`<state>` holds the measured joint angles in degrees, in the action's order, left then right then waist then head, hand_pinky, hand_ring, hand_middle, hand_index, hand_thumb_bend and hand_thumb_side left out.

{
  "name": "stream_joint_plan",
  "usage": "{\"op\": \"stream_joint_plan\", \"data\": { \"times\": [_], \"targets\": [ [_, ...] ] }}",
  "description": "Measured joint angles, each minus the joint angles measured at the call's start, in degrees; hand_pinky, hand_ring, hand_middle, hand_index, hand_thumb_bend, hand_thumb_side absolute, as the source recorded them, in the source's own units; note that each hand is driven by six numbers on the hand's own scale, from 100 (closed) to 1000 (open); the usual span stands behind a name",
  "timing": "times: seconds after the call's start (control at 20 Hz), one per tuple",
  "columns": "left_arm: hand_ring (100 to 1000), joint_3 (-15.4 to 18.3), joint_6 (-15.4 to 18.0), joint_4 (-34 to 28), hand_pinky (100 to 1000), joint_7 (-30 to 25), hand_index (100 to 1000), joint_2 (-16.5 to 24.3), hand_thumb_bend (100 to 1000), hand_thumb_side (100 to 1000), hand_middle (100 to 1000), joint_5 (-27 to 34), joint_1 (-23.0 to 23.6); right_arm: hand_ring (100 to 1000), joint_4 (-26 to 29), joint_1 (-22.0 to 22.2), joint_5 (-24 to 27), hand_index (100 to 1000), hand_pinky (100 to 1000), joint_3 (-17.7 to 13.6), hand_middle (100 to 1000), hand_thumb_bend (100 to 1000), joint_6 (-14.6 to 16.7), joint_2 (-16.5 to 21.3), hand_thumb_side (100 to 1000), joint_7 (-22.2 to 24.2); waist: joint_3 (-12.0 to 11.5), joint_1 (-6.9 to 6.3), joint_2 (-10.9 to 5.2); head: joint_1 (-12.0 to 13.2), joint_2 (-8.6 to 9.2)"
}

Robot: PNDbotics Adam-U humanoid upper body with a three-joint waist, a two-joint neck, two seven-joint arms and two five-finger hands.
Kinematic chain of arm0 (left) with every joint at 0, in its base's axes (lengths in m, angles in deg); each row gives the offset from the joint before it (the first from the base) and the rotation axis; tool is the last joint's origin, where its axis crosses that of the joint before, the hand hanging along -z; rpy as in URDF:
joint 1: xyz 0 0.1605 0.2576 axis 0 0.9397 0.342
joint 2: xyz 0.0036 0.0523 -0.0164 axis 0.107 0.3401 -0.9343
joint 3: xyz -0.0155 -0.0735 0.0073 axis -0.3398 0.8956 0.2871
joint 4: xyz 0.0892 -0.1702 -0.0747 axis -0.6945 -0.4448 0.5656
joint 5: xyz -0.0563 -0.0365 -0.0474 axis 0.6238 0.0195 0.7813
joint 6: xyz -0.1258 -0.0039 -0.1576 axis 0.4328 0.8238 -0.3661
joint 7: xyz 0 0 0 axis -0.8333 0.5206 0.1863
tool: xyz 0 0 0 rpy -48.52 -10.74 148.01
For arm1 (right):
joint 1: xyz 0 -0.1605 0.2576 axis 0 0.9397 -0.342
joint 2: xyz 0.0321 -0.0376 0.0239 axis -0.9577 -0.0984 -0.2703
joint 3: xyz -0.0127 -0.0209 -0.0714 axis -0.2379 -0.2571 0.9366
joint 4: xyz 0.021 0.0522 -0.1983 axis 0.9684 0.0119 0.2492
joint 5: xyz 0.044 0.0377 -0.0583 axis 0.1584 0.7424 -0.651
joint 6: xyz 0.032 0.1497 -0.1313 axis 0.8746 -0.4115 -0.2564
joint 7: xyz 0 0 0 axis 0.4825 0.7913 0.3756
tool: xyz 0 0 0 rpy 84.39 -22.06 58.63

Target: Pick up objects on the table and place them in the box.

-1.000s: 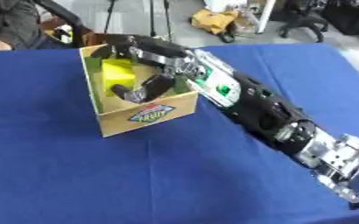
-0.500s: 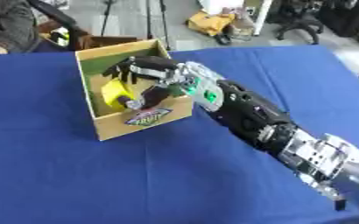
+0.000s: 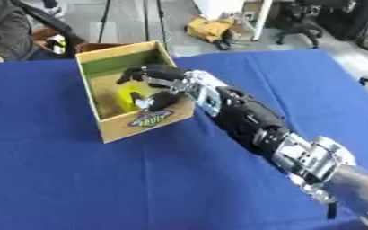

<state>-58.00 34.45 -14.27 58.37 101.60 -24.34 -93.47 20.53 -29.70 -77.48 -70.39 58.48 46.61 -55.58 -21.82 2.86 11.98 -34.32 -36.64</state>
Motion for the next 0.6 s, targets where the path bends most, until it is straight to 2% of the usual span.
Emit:
{"op": "stream_joint_plan", "data": {
  "times": [0.2, 0.35, 0.6],
  "targets": [
    [740, 0.00, 0.00, 0.00, 454, 0.00, 586, 0.00, 290, 843, 409, 0.03, 0.01, 1000, 0.71, 0.12, -0.23, 948, 861, 0.09, 930, 100, -0.27, 0.00, 655, -0.12, 0.26, 0.00, 0.02, 0.03, 0.00],
    [740, 0.00, 0.00, 0.00, 453, 0.00, 586, 0.00, 291, 842, 408, 0.06, 0.04, 1000, 2.79, 0.69, 0.12, 942, 853, 0.67, 906, 100, -0.88, 0.05, 636, -0.59, 0.73, -0.02, 0.01, 0.16, 0.00],
    [739, 0.02, 0.04, 0.01, 453, 0.09, 584, 0.00, 293, 841, 407, 0.06, 0.50, 1000, 10.42, 1.32, 6.35, 938, 851, 2.22, 906, 100, -2.89, 0.56, 630, -0.48, 1.88, -0.33, -0.01, 0.43, 0.00]
  ]
}}
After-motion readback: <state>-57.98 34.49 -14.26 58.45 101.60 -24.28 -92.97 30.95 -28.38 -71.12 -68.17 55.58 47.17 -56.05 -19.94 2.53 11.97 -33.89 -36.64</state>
